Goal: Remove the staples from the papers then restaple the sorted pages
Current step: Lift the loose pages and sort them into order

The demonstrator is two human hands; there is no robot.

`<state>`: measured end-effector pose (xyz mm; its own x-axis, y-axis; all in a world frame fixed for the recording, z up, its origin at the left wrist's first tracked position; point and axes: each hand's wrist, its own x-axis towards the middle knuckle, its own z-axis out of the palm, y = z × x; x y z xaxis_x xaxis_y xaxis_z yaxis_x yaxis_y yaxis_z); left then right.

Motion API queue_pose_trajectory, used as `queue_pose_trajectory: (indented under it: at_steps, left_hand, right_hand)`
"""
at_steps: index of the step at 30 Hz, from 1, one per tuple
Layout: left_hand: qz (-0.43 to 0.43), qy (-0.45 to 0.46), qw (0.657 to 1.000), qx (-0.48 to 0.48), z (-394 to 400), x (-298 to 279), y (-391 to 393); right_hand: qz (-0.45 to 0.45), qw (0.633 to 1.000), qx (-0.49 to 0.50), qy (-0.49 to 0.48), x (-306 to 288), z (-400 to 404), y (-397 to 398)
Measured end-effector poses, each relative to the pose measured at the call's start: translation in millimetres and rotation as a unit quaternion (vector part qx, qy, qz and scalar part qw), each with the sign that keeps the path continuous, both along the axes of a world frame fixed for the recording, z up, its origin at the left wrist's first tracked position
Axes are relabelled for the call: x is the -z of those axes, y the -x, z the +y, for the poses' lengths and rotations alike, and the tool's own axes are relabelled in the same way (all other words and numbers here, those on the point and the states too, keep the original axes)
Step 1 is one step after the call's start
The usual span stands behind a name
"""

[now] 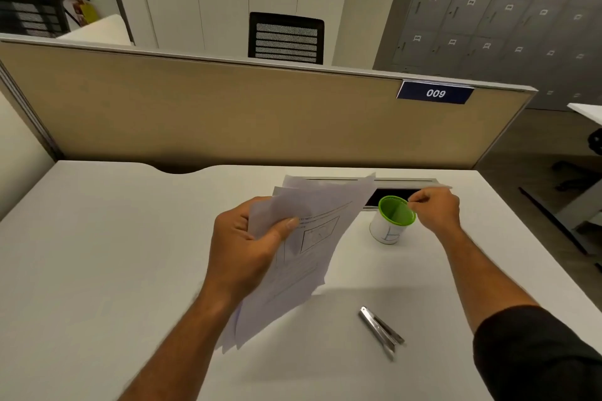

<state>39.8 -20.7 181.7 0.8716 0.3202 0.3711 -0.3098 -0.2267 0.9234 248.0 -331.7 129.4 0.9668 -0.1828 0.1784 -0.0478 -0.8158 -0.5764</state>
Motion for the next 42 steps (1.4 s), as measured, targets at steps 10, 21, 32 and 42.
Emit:
queue_pose_trajectory:
  at_steps: [10,21,32,42]
  left_hand:
    - [-0.008,0.012,1.0,-0.002,2,9,-11]
    - [-0.07,0.027,0.997,-0.021,12,26,7]
    - [-0.132,-0.033,0.986,-0.095,4,45,43]
    - [-0.126,0.033,0.978,-0.163,-5,51,50]
  right_hand:
    - [0.02,1.0,0.015,0.004,16,-5,-20]
    - [0.086,0.773,-0.326,-0.537,8,67,112]
    - [-0.054,0.838,-0.268,-0.472,12,102,191]
    - [-0.054,0.879,-0.153,-0.448,24,114,210]
